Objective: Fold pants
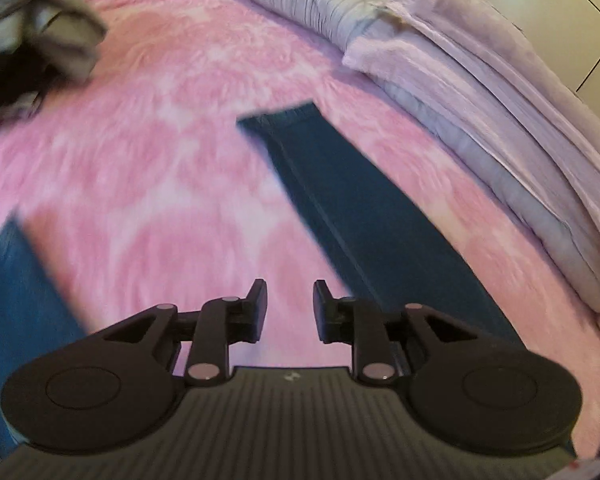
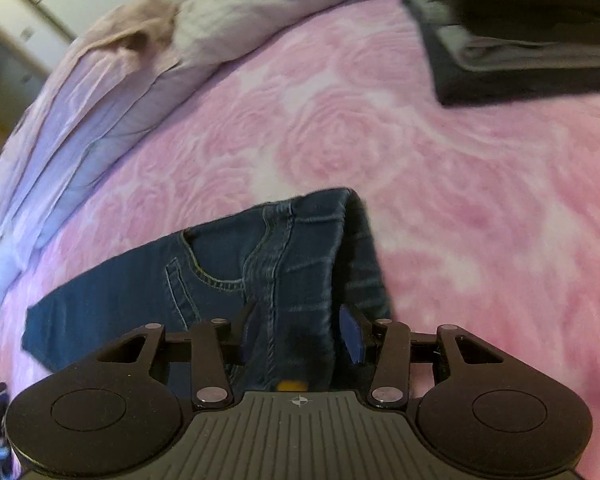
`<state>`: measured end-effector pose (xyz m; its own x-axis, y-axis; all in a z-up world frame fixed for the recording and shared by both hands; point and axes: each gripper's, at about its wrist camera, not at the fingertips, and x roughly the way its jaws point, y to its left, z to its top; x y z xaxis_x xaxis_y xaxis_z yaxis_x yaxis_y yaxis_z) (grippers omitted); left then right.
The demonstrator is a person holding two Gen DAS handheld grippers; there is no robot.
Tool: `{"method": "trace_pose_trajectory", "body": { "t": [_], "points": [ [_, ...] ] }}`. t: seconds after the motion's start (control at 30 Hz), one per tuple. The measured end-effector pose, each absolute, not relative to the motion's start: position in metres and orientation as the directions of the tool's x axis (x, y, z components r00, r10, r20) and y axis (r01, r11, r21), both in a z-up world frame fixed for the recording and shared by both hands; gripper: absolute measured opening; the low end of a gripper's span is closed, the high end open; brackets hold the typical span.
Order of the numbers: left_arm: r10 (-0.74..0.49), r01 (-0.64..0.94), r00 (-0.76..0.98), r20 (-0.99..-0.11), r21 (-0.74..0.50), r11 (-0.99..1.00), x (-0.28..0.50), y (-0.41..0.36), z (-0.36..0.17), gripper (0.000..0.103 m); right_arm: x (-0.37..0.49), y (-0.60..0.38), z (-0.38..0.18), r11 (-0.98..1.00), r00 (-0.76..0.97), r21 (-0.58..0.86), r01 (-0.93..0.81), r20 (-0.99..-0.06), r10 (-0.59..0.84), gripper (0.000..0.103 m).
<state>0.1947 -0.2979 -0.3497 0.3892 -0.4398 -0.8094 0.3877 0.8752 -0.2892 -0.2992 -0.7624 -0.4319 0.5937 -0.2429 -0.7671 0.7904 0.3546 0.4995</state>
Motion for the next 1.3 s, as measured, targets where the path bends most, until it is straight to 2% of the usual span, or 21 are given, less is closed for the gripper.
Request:
{"method": "trace_pose_trajectory", "body": {
  "t": [0.17, 0.23, 0.27, 0.4, 0.47, 0.53, 0.63, 0.7, 0.73, 0.87, 1.13, 1.17, 1.23, 1.27, 1.3],
  "points": [
    [-0.413, 0.279, 0.357, -0.838, -0.326, 0.903, 0.126, -0.249, -0.358, 0.02, -0.302, -0.803, -0.459, 0.39, 0.726, 0.636, 0.665, -0.674, -0.138, 0.04],
    [-0.385, 0.255, 0.353, -0.853, -0.309, 0.916, 0.106, -0.24, -0.362, 0.02, -0.299, -0.814, -0.467, 0.355, 0.757, 0.685, 0.637, -0.643, -0.116, 0.011],
    [-0.376, 0.244, 0.35, -0.858, -0.304, 0.921, 0.098, -0.237, -0.363, 0.02, -0.296, -0.815, -0.466, 0.364, 0.76, 0.683, 0.633, -0.638, -0.124, 0.0],
    [-0.351, 0.244, 0.374, -0.858, -0.274, 0.93, 0.078, -0.231, -0.354, 0.02, -0.308, -0.812, -0.425, 0.438, 0.81, 0.686, 0.582, -0.536, -0.237, 0.0],
    [-0.347, 0.26, 0.395, -0.851, -0.259, 0.93, 0.071, -0.23, -0.347, 0.02, -0.317, -0.824, -0.433, 0.412, 0.77, 0.652, 0.637, -0.568, -0.291, 0.0],
    [-0.343, 0.258, 0.39, -0.855, -0.255, 0.932, 0.065, -0.229, -0.349, 0.02, -0.316, -0.84, -0.468, 0.295, 0.725, 0.664, 0.687, -0.657, -0.209, 0.003],
    [-0.328, 0.249, 0.366, -0.871, -0.248, 0.936, 0.056, -0.233, -0.353, 0.02, -0.327, -0.84, -0.473, 0.235, 0.745, 0.709, 0.665, -0.648, -0.157, 0.01],
    [-0.331, 0.256, 0.355, -0.874, -0.25, 0.934, 0.048, -0.234, -0.354, 0.021, -0.339, -0.827, -0.465, 0.223, 0.763, 0.733, 0.642, -0.639, -0.096, 0.039],
    [-0.327, 0.256, 0.351, -0.877, -0.246, 0.935, 0.045, -0.233, -0.355, 0.021, -0.349, -0.814, -0.459, 0.23, 0.776, 0.747, 0.624, -0.626, -0.071, 0.042],
    [-0.323, 0.217, 0.322, -0.89, -0.263, 0.94, 0.033, -0.223, -0.361, 0.021, -0.38, -0.766, -0.458, 0.252, 0.77, 0.76, 0.599, -0.633, 0.079, 0.044],
    [-0.31, 0.19, 0.293, -0.904, -0.263, 0.946, 0.013, -0.209, -0.367, 0.022, -0.385, -0.754, -0.479, 0.16, 0.846, 0.857, 0.49, -0.512, 0.152, 0.043],
    [-0.309, 0.192, 0.291, -0.905, -0.262, 0.946, 0.011, -0.209, -0.367, 0.022, -0.378, -0.757, -0.479, 0.179, 0.843, 0.856, 0.485, -0.512, 0.163, 0.041],
    [-0.309, 0.195, 0.291, -0.905, -0.261, 0.946, 0.007, -0.208, -0.367, 0.022, -0.365, -0.761, -0.477, 0.214, 0.831, 0.835, 0.507, -0.539, 0.136, 0.023],
    [-0.31, 0.196, 0.29, -0.905, -0.261, 0.945, 0.005, -0.207, -0.367, 0.022, -0.362, -0.763, -0.476, 0.225, 0.82, 0.819, 0.528, -0.561, 0.116, 0.0],
    [-0.309, 0.196, 0.291, -0.905, -0.26, 0.946, 0.004, -0.207, -0.367, 0.022, -0.358, -0.763, -0.47, 0.254, 0.808, 0.799, 0.545, -0.581, 0.096, 0.0]
  ]
}}
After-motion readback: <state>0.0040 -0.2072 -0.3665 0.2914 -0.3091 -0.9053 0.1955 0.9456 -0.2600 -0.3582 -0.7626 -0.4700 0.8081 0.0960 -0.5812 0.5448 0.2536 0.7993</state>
